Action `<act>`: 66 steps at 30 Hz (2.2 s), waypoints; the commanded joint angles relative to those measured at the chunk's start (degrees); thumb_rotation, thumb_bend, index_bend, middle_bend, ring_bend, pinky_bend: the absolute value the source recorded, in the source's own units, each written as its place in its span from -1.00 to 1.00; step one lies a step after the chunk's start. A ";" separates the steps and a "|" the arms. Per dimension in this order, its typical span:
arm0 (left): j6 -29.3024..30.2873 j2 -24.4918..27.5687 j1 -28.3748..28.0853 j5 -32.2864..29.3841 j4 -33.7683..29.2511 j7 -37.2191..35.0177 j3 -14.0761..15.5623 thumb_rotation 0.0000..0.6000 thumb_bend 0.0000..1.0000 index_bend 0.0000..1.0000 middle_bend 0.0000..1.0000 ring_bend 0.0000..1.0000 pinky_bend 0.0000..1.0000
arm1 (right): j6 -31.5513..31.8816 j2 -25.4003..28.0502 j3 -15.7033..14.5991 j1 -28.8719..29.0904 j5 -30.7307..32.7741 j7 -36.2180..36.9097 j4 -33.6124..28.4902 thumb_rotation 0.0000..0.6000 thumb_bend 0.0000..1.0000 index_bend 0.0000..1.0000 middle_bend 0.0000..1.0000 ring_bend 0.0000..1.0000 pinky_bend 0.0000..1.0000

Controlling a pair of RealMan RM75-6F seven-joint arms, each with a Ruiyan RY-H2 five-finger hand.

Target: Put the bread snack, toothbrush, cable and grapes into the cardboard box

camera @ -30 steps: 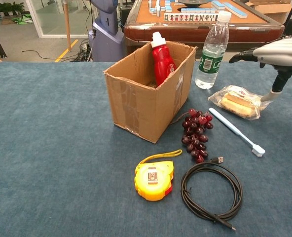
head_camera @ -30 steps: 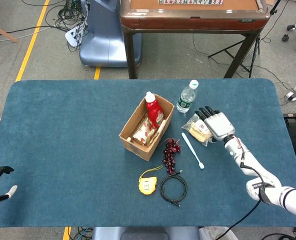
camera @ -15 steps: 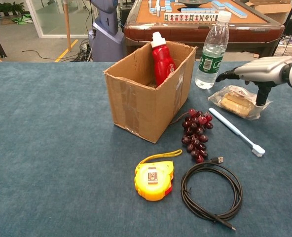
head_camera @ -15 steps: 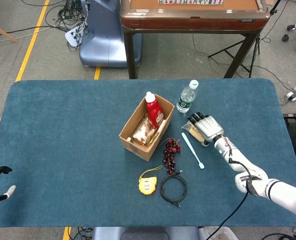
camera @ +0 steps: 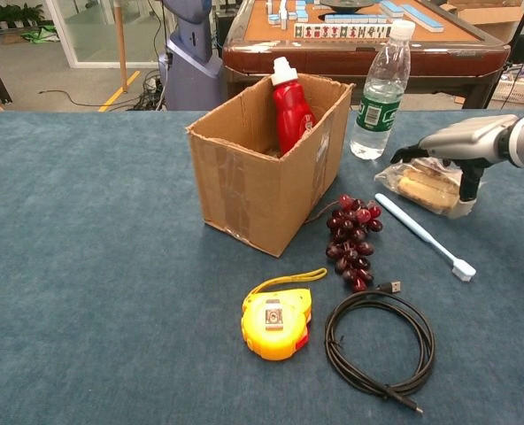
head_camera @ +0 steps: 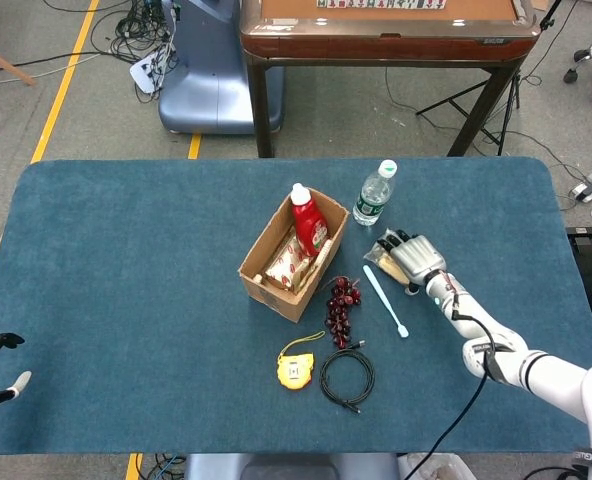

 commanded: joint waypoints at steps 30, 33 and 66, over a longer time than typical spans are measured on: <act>-0.72 -0.12 -0.05 -0.33 0.00 0.66 0.09 1.00 -0.58 -0.25 -0.19 -0.38 -0.03 | 17.73 18.59 0.90 -2.44 0.16 -5.45 -27.31 1.00 -1.00 -0.43 -0.01 -0.10 0.07; -0.83 -0.15 -0.08 -0.40 0.02 0.71 0.08 1.00 -0.58 -0.25 -0.19 -0.38 -0.03 | 20.66 22.44 2.12 -2.57 0.42 -7.16 -33.33 1.00 -1.00 -0.43 -0.01 -0.10 0.07; 0.99 1.27 0.74 1.51 -1.60 -1.29 0.44 1.00 -0.58 -0.25 -0.19 -0.38 -0.03 | 33.13 -3.95 12.38 8.46 -1.70 -5.33 -23.47 1.00 -1.00 -0.41 -0.23 -0.31 0.03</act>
